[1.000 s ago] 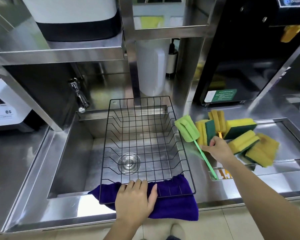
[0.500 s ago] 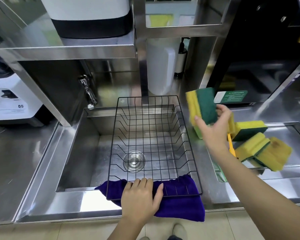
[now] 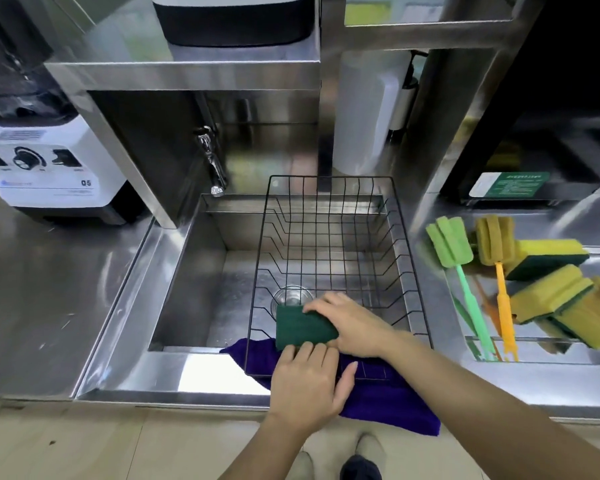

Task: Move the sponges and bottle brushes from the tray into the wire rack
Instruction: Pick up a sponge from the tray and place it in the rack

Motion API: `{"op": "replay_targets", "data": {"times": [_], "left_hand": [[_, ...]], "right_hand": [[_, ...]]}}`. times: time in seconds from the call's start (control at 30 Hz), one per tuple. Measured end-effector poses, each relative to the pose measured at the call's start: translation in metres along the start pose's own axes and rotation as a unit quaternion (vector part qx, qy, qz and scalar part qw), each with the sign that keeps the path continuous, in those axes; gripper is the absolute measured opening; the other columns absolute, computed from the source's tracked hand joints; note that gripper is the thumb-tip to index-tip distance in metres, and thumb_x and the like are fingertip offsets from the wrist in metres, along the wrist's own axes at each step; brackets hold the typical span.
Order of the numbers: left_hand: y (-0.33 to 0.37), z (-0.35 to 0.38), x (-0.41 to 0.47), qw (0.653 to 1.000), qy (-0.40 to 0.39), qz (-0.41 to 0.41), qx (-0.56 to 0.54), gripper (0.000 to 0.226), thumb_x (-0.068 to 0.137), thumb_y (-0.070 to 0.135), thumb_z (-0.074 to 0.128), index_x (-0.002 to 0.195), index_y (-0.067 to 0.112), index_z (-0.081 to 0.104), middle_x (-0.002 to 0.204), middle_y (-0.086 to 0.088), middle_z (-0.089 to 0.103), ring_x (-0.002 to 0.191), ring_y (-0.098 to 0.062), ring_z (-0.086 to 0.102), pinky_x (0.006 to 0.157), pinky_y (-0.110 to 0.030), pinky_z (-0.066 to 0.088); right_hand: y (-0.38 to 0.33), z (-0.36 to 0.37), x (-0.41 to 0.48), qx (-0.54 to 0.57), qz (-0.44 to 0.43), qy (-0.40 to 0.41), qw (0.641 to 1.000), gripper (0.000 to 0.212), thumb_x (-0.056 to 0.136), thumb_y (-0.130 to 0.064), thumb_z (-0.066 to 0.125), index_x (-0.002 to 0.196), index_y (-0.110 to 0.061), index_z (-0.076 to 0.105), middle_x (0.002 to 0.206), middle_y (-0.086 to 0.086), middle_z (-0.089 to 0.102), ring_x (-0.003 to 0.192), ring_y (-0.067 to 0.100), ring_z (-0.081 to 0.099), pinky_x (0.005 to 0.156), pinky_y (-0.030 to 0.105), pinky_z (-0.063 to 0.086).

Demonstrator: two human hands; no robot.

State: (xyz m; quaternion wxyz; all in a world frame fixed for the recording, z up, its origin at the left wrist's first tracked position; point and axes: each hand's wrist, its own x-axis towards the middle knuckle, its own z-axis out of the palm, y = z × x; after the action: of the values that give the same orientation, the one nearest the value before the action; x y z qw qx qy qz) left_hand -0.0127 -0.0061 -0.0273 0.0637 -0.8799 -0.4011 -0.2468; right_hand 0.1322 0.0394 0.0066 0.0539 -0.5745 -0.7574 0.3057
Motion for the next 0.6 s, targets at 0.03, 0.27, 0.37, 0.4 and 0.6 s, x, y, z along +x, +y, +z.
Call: {"op": "replay_targets", "data": {"times": [0.03, 0.27, 0.37, 0.4, 0.6], "left_hand": [[0.0, 0.0, 0.0, 1.0, -0.001, -0.001, 0.001, 0.04, 0.092, 0.04, 0.045, 0.068, 0.013, 0.062, 0.061, 0.0, 0.055, 0.056, -0.02, 0.049, 0.053, -0.031, 0.036], [0.0, 0.0, 0.001, 1.0, 0.0, -0.001, -0.006, 0.04, 0.092, 0.039, 0.043, 0.068, 0.013, 0.061, 0.061, -0.001, 0.054, 0.056, -0.02, 0.048, 0.052, -0.031, 0.037], [0.006, -0.001, 0.003, 1.0, -0.001, 0.01, -0.015, 0.036, 0.09, 0.038, 0.047, 0.071, 0.011, 0.063, 0.065, -0.002, 0.056, 0.059, -0.021, 0.05, 0.057, -0.033, 0.037], [0.01, -0.001, 0.004, 1.0, -0.005, 0.018, -0.022, 0.035, 0.089, 0.038, 0.048, 0.073, 0.011, 0.063, 0.067, -0.003, 0.056, 0.062, -0.022, 0.05, 0.06, -0.034, 0.036], [0.047, 0.006, 0.021, 0.995, -0.062, 0.069, -0.047, 0.034, 0.089, 0.042, 0.048, 0.078, 0.012, 0.061, 0.073, -0.002, 0.056, 0.067, -0.023, 0.051, 0.066, -0.035, 0.038]], "right_hand": [[-0.001, 0.001, 0.001, 0.002, 0.002, -0.013, 1.0, 0.06, 0.081, -0.018, 0.064, 0.135, -0.025, 0.039, 0.133, 0.004, 0.041, 0.123, 0.02, 0.036, 0.102, 0.036, 0.039], [0.001, -0.016, 0.002, 0.077, 0.029, -0.098, 0.992, 0.059, 0.081, -0.01, 0.062, 0.134, -0.026, 0.043, 0.141, 0.002, 0.036, 0.131, 0.02, 0.032, 0.109, 0.035, 0.032], [-0.001, -0.021, -0.004, 0.057, 0.036, -0.079, 0.995, 0.056, 0.084, -0.017, 0.059, 0.137, -0.026, 0.043, 0.147, 0.001, 0.034, 0.136, 0.019, 0.028, 0.113, 0.037, 0.026], [0.0, -0.023, -0.007, 0.049, 0.036, -0.048, 0.997, 0.053, 0.085, -0.019, 0.059, 0.137, -0.023, 0.044, 0.146, 0.002, 0.037, 0.135, 0.019, 0.031, 0.114, 0.037, 0.025], [0.02, -0.057, -0.04, 0.085, 0.104, 0.285, 0.949, 0.03, 0.091, -0.018, 0.053, 0.119, -0.01, 0.059, 0.115, 0.005, 0.062, 0.102, 0.017, 0.056, 0.092, 0.031, 0.045]]}}
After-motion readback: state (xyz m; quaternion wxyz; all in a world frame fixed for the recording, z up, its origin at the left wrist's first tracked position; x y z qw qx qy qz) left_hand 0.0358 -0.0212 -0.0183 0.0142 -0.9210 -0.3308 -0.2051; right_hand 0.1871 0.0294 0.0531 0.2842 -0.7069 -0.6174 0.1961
